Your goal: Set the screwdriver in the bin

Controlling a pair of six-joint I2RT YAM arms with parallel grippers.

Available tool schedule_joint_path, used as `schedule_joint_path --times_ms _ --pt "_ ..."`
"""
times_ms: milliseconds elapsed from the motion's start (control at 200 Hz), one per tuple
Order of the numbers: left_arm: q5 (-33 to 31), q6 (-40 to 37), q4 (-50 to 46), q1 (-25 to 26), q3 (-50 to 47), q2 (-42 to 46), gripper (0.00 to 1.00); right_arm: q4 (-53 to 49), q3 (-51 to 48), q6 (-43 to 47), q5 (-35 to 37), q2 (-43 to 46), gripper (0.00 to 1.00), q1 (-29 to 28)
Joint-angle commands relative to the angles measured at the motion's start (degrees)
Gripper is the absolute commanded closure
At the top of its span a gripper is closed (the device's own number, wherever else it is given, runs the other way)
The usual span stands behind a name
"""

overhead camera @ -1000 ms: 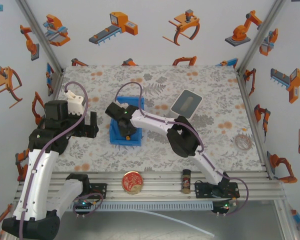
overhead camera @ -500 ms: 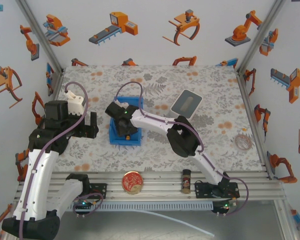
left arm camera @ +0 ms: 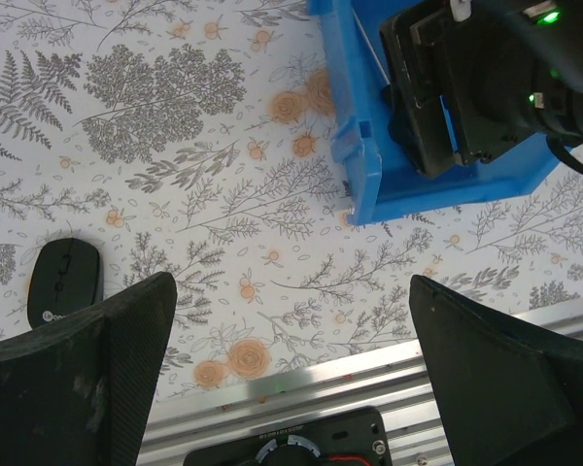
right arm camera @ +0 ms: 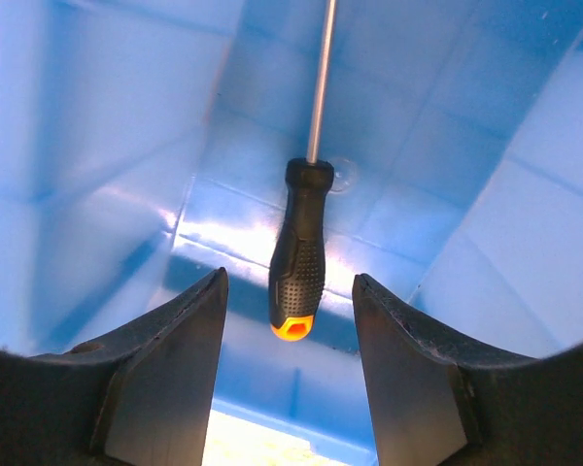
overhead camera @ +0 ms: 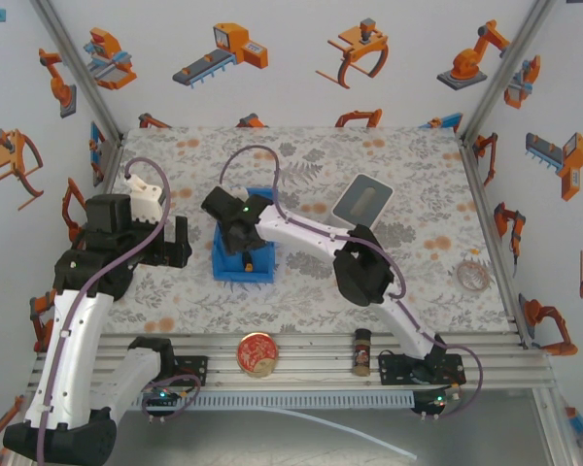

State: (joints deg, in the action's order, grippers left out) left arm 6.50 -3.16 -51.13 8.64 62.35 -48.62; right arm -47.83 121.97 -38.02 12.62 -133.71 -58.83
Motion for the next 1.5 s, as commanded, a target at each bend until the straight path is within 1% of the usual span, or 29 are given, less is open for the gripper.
schedule_joint_path --times_ms 0,210,320,401,456,486,531,571,741,841,871,906,1066,1107,1142,1262,1357,1427,1492 --pt "0.80 0.53 -0.84 0.23 2.06 -0.03 0.03 -2.99 3.14 1.91 2.11 4.47 0.48 0.26" --pt "0.53 0.53 -0.87 0.16 2.17 -0.07 0.03 -6.63 10.03 3.09 3.16 4.24 0.52 0.17" --pt "1.31 0.29 -0.90 0.18 2.01 -0.01 0.03 -7.75 12.65 4.05 3.29 4.66 0.52 0.03" --pt "1.67 0.09 -0.81 0.19 1.60 0.28 0.03 -8.73 14.27 5.55 4.39 5.98 0.50 -0.10" --pt "0.99 -0.11 -0.36 0.23 1.08 0.56 0.03 -9.20 14.25 6.73 6.49 7.77 0.45 -0.30" --pt "0.51 -0.13 -0.14 0.23 0.80 0.56 0.03 -9.08 13.72 7.30 7.30 9.14 0.40 -0.28" --pt "-0.05 -0.13 0.15 0.23 0.50 0.62 0.03 -8.66 12.28 8.37 8.41 11.37 0.28 -0.27" --pt "-0.24 -0.08 0.37 0.23 0.16 0.57 0.03 -8.03 10.55 9.06 9.85 13.58 0.22 -0.28" --pt "0.36 3.06 3.08 0.23 -2.32 0.97 0.03 -7.46 3.62 11.43 16.44 21.56 0.13 0.18" --pt "-1.75 4.26 6.54 0.21 -4.66 1.64 0.03 -6.38 -2.73 11.25 18.16 26.47 0.11 1.45" --pt "-2.60 4.57 7.49 0.20 -5.28 1.66 0.03 -6.03 -4.70 11.07 18.48 28.09 0.09 1.94" --pt "-3.74 4.82 8.71 0.17 -5.93 1.67 0.03 -5.54 -7.11 10.74 19.21 29.86 0.08 2.48" --pt "-11.55 9.97 14.81 0.17 -10.36 1.64 0.03 -2.21 -20.31 9.75 23.30 39.12 0.07 4.37" --pt "-13.34 10.54 16.41 0.23 -11.66 1.60 0.03 -1.01 -24.09 9.25 23.09 41.89 0.02 5.35" --pt "-14.91 10.86 17.53 0.23 -12.57 1.53 0.03 0.39 -27.64 8.70 23.01 44.52 0.01 6.31" --pt "-19.53 10.64 22.77 0.17 -16.13 1.19 0.03 9.61 -42.99 8.66 23.30 54.22 0.01 9.47" --pt "-21.60 10.59 27.23 0.23 -18.86 0.65 0.03 17.14 -54.08 8.63 25.83 61.55 0.01 11.76" --pt "-22.49 10.87 30.40 0.23 -20.67 0.00 0.03 22.88 -61.46 10.52 26.95 66.69 0.01 14.40" --pt "-22.85 10.98 33.91 0.23 -22.94 -0.54 0.03 29.34 -68.56 14.34 27.51 70.83 0.01 17.52"
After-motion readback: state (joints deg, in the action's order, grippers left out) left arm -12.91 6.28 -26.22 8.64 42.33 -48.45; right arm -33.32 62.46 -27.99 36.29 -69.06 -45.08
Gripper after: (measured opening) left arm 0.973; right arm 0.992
